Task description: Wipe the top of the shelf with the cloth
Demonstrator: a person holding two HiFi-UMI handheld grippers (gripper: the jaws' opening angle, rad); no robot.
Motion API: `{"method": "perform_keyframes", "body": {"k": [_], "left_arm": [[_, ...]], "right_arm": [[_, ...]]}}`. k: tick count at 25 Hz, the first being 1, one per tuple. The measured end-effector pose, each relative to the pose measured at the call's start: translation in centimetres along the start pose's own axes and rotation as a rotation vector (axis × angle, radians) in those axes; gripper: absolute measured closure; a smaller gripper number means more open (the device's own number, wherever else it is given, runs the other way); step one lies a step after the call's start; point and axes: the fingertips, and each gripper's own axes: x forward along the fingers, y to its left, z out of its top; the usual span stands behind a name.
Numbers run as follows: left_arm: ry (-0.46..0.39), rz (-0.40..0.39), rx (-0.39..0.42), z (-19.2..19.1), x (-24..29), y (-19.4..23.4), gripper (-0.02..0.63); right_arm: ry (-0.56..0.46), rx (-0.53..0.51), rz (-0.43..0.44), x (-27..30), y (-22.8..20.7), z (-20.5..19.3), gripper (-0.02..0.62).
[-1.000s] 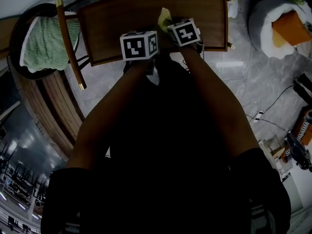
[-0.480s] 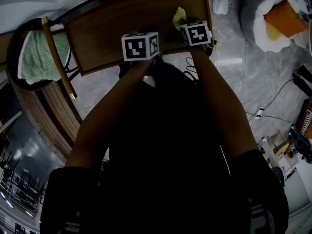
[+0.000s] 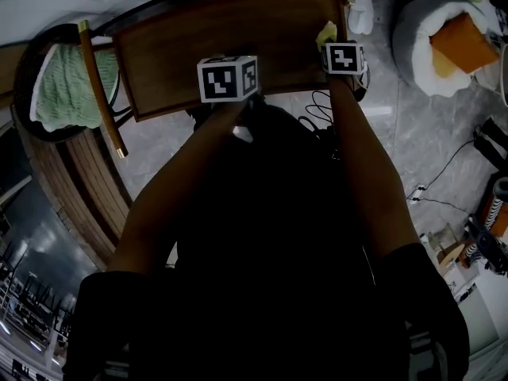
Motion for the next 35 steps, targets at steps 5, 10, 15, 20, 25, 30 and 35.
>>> {"method": "perform_keyframes", "body": {"k": [5,10,15,20,25,30,35], "left_arm": [[-0.034,-0.008,-0.037,0.3,-2.5,2.1,0.595],[-0.089,-0.016,-0.049,1.0,-7.6,5.4,0.595],[-0.140,0.008,-0.091,1.3,-14.6,11.4,0.595],[-0.147,0.047,-0.101,0.7,-21.2,18.5,0.595],[-0.108,0.086,-0.087,-0.7,-25.4,23.5,0.595],[-0.082,0.061,-0.087,-2.4,-26.7,25.8,0.595],[-0.067,0.046,-0.094,-3.0,-26.2,25.9,0.595]], "right_arm": [[0.070,0.037,-0.076,-0.5,-1.7,-1.1,0.549],[-0.106,0.037,0.014,-2.9,4.1,3.3,0.549],[-0.230,-0.009,0.299,-5.4,20.1,8.4,0.549],[-0.256,-0.064,0.517,-6.2,36.3,10.8,0.549],[-0.213,-0.187,0.649,-5.2,48.6,10.1,0.549],[-0.158,-0.227,0.660,-3.2,54.9,8.5,0.549],[-0.146,-0.312,0.605,-2.2,55.9,8.0,0.549]]}}
